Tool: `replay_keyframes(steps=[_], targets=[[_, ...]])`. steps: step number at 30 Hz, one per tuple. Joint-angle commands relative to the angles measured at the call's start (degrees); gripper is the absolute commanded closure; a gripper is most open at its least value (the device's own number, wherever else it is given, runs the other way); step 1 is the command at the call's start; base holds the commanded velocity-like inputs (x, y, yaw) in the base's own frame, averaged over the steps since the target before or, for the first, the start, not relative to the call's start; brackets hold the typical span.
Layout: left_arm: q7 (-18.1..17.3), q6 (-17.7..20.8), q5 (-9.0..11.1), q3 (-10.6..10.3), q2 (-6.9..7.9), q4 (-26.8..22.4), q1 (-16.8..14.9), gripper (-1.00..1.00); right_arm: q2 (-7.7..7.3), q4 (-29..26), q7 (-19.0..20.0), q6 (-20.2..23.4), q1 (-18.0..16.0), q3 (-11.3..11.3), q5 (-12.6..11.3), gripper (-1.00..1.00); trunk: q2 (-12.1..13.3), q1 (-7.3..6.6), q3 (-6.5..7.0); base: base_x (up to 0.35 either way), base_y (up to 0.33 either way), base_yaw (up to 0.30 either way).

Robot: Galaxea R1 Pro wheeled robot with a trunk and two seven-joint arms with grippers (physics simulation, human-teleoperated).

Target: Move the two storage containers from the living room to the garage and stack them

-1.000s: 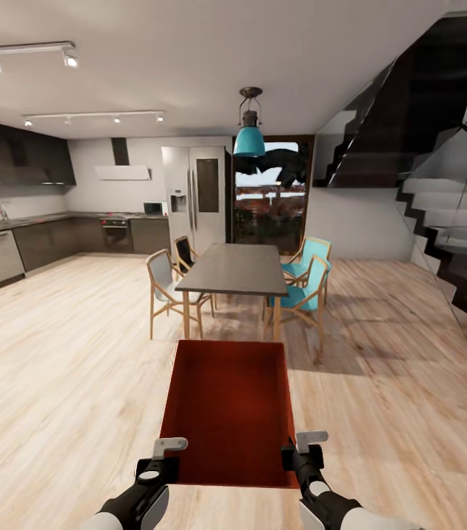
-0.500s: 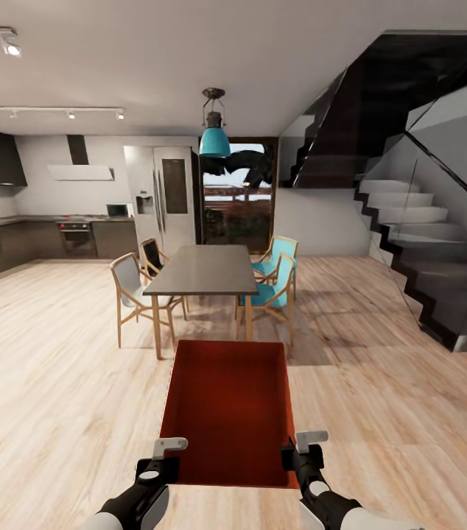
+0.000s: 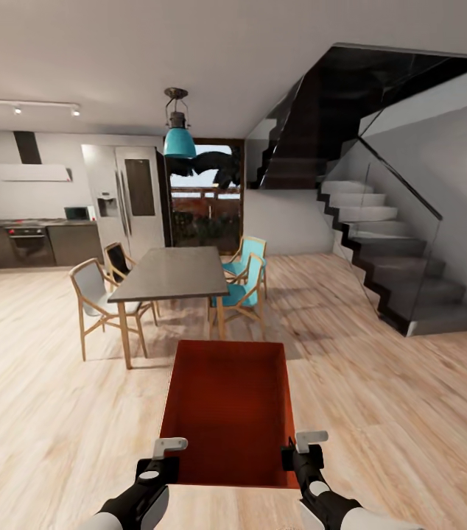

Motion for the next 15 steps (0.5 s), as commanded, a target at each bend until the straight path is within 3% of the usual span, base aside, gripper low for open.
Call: replay_keyframes(steps=[1, 15], targets=[[0.65, 0.04, 1.06, -0.16, 0.03, 0.21, 0.02, 1.00, 0.03, -0.01, -0.54, -3.54, -0.11, -1.48, -1.29, 1.00, -0.05, 0.00, -0.05, 0.000, 0.000, -0.283], [0.65, -0.05, 1.05, -0.16, 0.03, 0.21, 0.02, 1.00, 0.03, 0.00, -0.54, -3.54, -0.11, -1.55, -1.29, 1.00, -0.05, 0.00, 0.21, 0.000, 0.000, -0.283]])
